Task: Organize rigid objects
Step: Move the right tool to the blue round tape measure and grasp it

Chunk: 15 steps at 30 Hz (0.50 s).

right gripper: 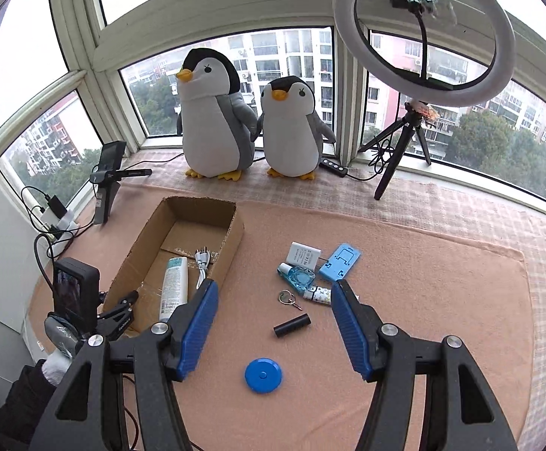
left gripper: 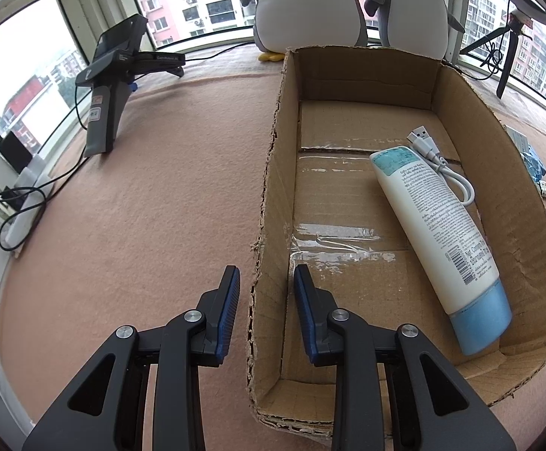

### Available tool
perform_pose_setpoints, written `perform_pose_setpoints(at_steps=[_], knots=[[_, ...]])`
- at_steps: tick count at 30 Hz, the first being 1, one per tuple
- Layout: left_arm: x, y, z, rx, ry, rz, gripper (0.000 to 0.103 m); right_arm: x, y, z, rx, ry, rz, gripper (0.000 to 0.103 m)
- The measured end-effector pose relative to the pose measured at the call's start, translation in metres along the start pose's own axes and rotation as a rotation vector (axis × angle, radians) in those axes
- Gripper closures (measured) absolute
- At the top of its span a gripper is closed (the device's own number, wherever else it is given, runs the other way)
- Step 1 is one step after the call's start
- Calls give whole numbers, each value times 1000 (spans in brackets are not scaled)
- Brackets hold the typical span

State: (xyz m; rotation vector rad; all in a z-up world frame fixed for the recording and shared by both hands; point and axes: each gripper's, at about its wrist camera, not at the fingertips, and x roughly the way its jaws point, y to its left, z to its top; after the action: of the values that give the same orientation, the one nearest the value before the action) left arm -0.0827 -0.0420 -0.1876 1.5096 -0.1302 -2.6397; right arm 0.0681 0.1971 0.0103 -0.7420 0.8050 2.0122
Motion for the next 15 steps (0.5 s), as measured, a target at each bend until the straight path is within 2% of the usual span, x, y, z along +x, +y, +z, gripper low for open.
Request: perform_pose_setpoints(at_steps=[4, 7, 10, 15], knots=[[0, 0, 0, 1, 0, 1, 76, -22, -2, -12, -5, -6, -31, 45], [0, -1, 0, 5, 0, 2, 76, -23, -3, -28, 8, 14, -19, 45], [0, -1, 0, 7, -1, 3, 76, -9, -5, -45, 25, 45, -6, 45], [0, -1, 0, 8, 0, 3, 76, 38, -3, -75, 33, 124, 15, 45]])
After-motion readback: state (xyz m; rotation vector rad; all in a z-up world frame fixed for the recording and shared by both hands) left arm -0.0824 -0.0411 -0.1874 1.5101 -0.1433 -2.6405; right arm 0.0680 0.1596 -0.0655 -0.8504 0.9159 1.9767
